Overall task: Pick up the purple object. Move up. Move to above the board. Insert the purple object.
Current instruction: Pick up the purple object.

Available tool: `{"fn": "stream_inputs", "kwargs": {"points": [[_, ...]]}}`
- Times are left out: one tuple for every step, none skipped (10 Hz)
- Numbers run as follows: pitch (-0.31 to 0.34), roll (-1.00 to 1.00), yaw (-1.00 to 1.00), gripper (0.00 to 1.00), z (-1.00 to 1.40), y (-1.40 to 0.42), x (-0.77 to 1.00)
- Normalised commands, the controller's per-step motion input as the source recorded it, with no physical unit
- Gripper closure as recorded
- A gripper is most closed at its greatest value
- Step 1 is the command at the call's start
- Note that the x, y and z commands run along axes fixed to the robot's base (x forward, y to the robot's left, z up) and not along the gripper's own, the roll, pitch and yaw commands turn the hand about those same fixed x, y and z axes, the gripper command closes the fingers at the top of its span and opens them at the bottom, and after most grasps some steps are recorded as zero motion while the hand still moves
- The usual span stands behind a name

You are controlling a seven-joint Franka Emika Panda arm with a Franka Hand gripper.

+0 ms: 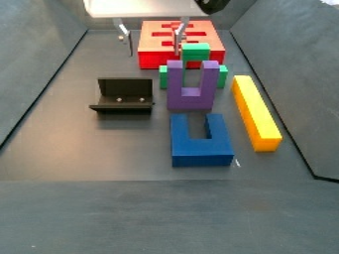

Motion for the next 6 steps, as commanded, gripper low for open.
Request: {"fn": "stream_inputs", "kwargs": {"points": [[0.051, 0.00, 0.00, 0.00, -0.04, 0.00, -0.04], [0.026, 0.00, 0.00, 0.00, 0.00, 0.00, -0.16], [0.000, 0.00, 0.00, 0.00, 0.00, 0.00, -0.26], [0.000, 0.00, 0.00, 0.00, 0.00, 0.00, -0.27], [0.000, 0.00, 0.00, 0.00, -0.07, 0.03, -0.25], [0.000, 0.00, 0.00, 0.00, -0.13, 0.02, -0.19]]}}
